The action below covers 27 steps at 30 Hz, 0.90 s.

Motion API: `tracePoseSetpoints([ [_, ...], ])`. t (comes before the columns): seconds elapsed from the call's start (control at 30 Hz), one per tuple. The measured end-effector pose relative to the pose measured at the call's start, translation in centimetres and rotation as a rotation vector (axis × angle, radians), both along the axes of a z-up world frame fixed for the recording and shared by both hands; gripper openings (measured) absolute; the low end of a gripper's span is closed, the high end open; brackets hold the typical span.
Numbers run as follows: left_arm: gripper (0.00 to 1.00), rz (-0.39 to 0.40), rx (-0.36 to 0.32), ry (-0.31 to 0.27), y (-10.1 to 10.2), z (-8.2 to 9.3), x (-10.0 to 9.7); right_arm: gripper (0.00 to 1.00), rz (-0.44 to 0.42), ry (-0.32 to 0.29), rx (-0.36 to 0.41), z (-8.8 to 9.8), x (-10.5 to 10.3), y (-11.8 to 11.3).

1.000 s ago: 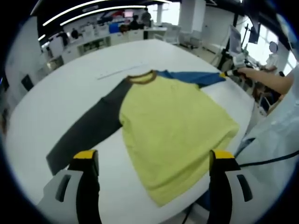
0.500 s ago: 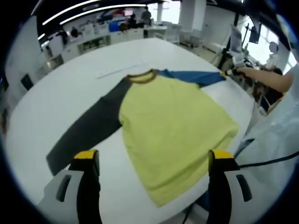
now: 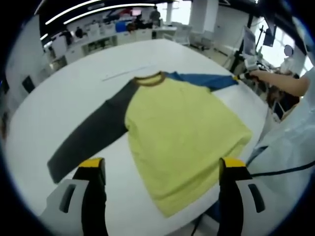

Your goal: Fold the garment on the visible template until the final outline fits inside the template.

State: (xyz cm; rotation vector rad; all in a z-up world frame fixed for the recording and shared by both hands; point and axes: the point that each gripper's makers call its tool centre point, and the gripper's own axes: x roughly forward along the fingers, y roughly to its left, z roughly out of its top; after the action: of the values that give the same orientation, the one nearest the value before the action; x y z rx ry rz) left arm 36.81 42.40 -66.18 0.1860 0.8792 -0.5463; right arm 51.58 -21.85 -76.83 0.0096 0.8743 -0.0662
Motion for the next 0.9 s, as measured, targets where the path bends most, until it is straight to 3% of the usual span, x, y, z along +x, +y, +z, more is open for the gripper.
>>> tracePoseSetpoints([
  [0.17, 0.92, 0.005, -0.001, 0.005, 0.0, -0.1, -0.2, 0.19, -0.004, 0.001, 0.000, 0.2, -0.5, 1.2],
  [0.37, 0.91, 0.006, -0.006, 0.004, 0.1, -0.2, -0.3, 0.06, 0.032, -0.001, 0.016, 0.5, -0.8, 3.1],
  [0.63, 0.91, 0.013, -0.016, -0.001, 0.2, -0.1, -0.4, 0.03, 0.011, -0.007, 0.047, 0.1, -0.3, 2.3],
  [0.9, 0.91, 0.021, -0.019, -0.007, 0.6, 0.0, -0.4, 0.03, -0.006, -0.003, 0.032, 0.1, -0.3, 2.4],
])
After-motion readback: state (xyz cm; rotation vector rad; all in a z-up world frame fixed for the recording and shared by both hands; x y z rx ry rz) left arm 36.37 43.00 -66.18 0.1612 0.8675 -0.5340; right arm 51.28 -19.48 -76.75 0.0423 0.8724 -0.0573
